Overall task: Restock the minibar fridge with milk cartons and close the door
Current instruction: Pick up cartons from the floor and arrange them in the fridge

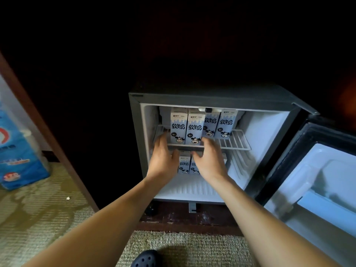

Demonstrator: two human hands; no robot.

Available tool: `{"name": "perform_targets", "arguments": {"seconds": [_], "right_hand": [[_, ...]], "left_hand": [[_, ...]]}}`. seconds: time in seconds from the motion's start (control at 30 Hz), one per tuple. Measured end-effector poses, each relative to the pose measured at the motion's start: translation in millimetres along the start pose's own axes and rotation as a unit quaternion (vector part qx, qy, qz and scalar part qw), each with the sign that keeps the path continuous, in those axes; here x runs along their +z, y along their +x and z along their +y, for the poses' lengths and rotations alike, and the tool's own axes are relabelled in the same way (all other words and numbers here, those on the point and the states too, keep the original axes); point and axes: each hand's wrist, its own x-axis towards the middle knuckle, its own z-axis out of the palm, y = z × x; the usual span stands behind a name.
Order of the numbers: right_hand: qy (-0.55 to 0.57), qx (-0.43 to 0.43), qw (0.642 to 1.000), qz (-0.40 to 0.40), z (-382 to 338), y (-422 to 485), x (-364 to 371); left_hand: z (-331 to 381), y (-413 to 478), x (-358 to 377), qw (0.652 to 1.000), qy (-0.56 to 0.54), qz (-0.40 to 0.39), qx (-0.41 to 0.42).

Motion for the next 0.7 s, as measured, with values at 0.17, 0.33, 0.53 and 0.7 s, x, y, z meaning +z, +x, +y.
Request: {"name": "perform_targets", "arguments": {"seconds": [0.17,0.33,0.53,0.7], "right_hand": [[-0.086,-0.043,0.977,-0.188,-9,-26,-32],[-0.154,-0.084,0.955,-0.239,-20,-62,-66],[-0.145,-0.099,0.962,-0.211,-44,-111,-138],[-0.177,-0.106,0.965,-0.164,-27,-175,-209]], "left_hand": [[-3,-19,-31,0.985,0.112,-0.129,0.011],[11,-45,-66,0.960,0.197,-0.189,0.055],[71,-95,-97,0.925,0.270,-0.225,0.145],[139,-146,-96,0.895,0.263,-0.269,0.238]]}}
